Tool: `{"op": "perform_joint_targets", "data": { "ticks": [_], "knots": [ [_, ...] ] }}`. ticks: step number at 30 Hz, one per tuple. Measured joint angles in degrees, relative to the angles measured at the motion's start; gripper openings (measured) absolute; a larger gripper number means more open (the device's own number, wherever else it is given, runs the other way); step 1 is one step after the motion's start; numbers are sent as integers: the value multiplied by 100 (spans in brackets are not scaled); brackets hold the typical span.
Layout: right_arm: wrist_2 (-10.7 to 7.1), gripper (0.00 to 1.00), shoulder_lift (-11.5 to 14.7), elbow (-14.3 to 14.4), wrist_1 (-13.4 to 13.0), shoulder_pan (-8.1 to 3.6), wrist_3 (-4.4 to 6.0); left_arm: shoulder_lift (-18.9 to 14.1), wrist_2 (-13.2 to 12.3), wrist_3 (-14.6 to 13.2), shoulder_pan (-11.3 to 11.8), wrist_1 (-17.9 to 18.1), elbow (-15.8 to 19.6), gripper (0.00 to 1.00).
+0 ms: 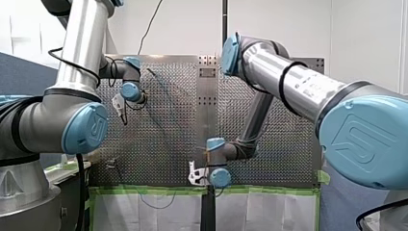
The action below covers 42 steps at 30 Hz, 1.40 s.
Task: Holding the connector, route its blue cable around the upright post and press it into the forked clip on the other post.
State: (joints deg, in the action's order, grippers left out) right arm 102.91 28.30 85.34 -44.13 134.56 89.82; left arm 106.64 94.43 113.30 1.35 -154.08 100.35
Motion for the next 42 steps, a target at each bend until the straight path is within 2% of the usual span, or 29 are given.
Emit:
{"op": "perform_joint_targets", "data": {
  "ticks": [11,18,21,29,33,42],
  "knots": [
    [80,0,-572,148,-572,-174,17,1,-6,49,-5,0,-1,99],
    [269,0,-988,259,-939,-266,-130,0,-1,52,-5,0,0,99],
    [311,0,-1053,353,-1074,-289,-149,1,0,52,-5,0,0,99],
    [362,0,-741,734,-1477,-382,-119,0,1,52,-4,0,0,99],
    [377,0,-521,956,-1666,-438,-163,0,1,52,-4,0,0,99],
    [429,0,-29,1298,-1620,-474,-215,1,1,52,-5,-22,0,99]
  ]
}}
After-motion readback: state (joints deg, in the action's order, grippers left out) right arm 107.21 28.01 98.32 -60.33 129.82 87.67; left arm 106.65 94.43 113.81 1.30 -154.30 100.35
